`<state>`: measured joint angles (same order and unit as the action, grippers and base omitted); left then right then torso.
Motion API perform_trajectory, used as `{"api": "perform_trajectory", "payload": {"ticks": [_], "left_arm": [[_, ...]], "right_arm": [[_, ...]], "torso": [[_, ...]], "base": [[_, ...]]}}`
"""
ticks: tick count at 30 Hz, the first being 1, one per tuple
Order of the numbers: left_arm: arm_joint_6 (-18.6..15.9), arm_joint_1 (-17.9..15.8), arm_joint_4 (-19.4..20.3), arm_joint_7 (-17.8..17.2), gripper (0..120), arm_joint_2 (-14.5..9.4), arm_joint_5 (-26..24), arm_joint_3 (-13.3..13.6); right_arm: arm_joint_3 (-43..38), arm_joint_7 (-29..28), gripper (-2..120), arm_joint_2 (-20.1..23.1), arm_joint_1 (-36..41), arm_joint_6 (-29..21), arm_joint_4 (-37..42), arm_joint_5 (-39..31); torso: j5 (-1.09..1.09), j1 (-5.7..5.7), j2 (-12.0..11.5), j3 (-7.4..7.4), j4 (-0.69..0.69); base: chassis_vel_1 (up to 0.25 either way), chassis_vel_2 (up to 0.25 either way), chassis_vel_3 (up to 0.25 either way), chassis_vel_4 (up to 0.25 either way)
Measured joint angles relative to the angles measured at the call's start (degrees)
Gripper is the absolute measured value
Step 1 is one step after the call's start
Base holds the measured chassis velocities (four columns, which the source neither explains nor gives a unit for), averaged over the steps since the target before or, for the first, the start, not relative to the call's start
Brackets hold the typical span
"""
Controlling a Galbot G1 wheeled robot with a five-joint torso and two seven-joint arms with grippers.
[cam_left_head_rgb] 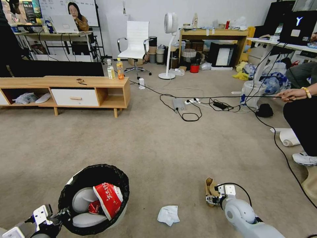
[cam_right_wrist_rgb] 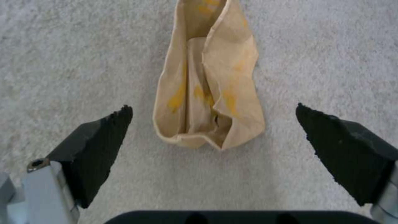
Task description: Pick up the trash bin and place the garbage on the floor into it.
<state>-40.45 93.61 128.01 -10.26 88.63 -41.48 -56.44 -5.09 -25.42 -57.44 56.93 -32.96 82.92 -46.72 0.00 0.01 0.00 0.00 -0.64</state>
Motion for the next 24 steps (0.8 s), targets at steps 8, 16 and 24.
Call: {"api": "perform_trajectory", "payload": {"ticks": [8, 16, 24], "left_arm": [[0.05, -0.48, -0.95, 0.04, 3, -0.27, 0.03, 0.02], [0.08, -1.15, -2.16, 0.05, 3, -0.82, -0.28, 0.09], [0.11, -1.77, -3.30, 0.09, 3, -1.09, -0.45, 0.43]], "right_arm": [[0.62, 1.16, 98, -1.82, -2.01, 0.76, -3.64, 0.84], [1.38, 2.35, 98, -4.08, -3.97, 1.53, -7.44, 1.71], [1.77, 3.74, 97, -5.85, -5.00, 3.00, -11.68, 3.47]], "torso": [[-0.01, 0.00, 0.00, 0.00, 0.00], [-0.01, 0.00, 0.00, 0.00, 0.00], [-0.01, 0.00, 0.00, 0.00, -0.01]], "base": [[0.000, 0.000, 0.000, 0.000], [0.000, 0.000, 0.000, 0.000], [0.000, 0.000, 0.000, 0.000]]}}
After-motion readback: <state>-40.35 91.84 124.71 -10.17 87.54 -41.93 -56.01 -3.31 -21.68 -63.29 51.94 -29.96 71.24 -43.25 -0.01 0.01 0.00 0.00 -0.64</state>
